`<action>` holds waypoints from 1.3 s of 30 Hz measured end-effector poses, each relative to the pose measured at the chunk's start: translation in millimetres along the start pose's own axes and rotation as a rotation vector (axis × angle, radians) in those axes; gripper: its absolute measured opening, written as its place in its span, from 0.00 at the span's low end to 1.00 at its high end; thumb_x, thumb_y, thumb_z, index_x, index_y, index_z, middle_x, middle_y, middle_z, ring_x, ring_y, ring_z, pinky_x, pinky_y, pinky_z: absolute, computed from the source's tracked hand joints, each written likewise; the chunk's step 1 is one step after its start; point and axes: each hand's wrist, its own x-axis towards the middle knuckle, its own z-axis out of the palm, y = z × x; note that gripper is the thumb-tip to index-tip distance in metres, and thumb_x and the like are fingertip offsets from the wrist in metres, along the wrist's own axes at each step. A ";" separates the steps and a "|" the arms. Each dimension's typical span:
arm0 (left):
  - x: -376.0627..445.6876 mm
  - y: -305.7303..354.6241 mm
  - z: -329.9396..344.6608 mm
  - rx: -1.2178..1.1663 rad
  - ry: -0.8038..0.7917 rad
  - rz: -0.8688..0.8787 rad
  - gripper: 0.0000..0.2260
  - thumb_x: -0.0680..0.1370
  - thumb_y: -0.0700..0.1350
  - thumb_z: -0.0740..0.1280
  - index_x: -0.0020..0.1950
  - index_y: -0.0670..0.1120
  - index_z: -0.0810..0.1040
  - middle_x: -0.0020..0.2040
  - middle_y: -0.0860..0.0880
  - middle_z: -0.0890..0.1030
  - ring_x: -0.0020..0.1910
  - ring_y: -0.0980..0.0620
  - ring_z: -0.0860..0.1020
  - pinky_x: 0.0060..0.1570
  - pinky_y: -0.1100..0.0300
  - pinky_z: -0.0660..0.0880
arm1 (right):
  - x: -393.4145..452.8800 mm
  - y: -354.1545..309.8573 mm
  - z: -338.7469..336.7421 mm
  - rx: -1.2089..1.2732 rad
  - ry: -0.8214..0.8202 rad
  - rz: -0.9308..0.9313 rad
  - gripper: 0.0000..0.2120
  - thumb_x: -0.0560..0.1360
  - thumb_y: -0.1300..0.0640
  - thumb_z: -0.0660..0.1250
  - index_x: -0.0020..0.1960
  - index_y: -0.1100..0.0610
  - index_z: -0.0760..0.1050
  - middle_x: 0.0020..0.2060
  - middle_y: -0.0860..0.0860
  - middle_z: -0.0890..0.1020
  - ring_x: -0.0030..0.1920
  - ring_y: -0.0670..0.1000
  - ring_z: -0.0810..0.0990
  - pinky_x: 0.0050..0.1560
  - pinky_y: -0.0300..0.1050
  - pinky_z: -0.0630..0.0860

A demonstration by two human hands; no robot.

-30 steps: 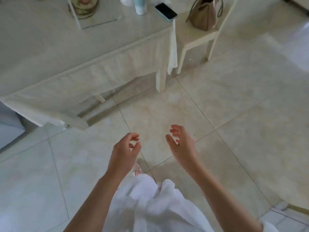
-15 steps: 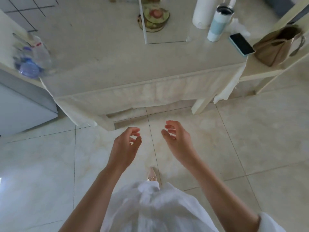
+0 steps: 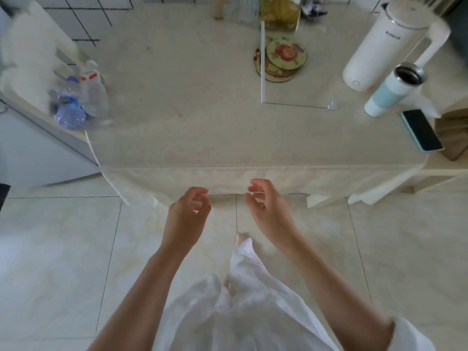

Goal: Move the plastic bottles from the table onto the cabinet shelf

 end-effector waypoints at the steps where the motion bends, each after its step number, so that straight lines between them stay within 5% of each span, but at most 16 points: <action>1: 10.7 2.4 -1.7 -0.010 0.026 -0.007 0.08 0.78 0.44 0.65 0.56 0.48 0.79 0.47 0.54 0.82 0.42 0.58 0.79 0.43 0.68 0.74 | 14.0 -5.3 1.3 -0.016 -0.022 -0.017 0.17 0.78 0.56 0.65 0.65 0.57 0.70 0.57 0.52 0.80 0.58 0.50 0.78 0.61 0.49 0.75; 3: 32.6 6.4 -5.0 -0.030 0.085 -0.035 0.08 0.78 0.44 0.65 0.56 0.48 0.79 0.47 0.53 0.83 0.43 0.55 0.81 0.46 0.61 0.76 | 43.3 -14.7 4.8 -0.047 -0.069 -0.044 0.17 0.78 0.56 0.65 0.65 0.57 0.71 0.57 0.52 0.80 0.58 0.50 0.78 0.60 0.48 0.75; 13: 111.1 3.3 -44.7 -0.029 0.289 -0.192 0.08 0.78 0.41 0.65 0.56 0.47 0.79 0.47 0.52 0.83 0.41 0.54 0.79 0.38 0.70 0.70 | 150.2 -68.3 41.9 -0.150 -0.316 -0.152 0.17 0.77 0.57 0.65 0.65 0.60 0.71 0.57 0.55 0.79 0.58 0.52 0.77 0.63 0.50 0.73; 18: 151.0 -16.5 -76.6 -0.064 0.365 -0.242 0.08 0.78 0.40 0.66 0.56 0.45 0.80 0.46 0.49 0.84 0.41 0.50 0.81 0.42 0.62 0.71 | 189.2 -99.1 84.7 -0.157 -0.387 -0.183 0.17 0.77 0.57 0.65 0.65 0.60 0.71 0.57 0.55 0.79 0.58 0.52 0.77 0.63 0.50 0.72; 22: 188.3 -39.6 -113.5 -0.058 0.381 -0.240 0.09 0.76 0.38 0.66 0.55 0.45 0.80 0.45 0.49 0.84 0.39 0.52 0.80 0.37 0.70 0.69 | 216.6 -131.2 128.6 -0.145 -0.395 -0.186 0.16 0.77 0.58 0.65 0.64 0.60 0.72 0.56 0.56 0.80 0.56 0.52 0.78 0.62 0.47 0.73; 30: 273.2 -92.5 -213.0 -0.008 0.326 -0.262 0.09 0.76 0.40 0.66 0.55 0.46 0.80 0.45 0.49 0.83 0.40 0.50 0.80 0.42 0.62 0.69 | 259.5 -204.2 226.1 -0.077 -0.398 -0.121 0.16 0.77 0.57 0.66 0.63 0.59 0.73 0.54 0.53 0.80 0.55 0.50 0.78 0.60 0.43 0.74; 39: 367.9 -140.1 -263.1 0.127 0.280 -0.300 0.14 0.73 0.38 0.67 0.59 0.43 0.78 0.57 0.42 0.78 0.55 0.40 0.76 0.54 0.52 0.73 | 319.6 -256.0 310.6 -0.117 -0.391 0.015 0.17 0.77 0.55 0.65 0.64 0.60 0.74 0.55 0.52 0.81 0.55 0.50 0.80 0.48 0.34 0.68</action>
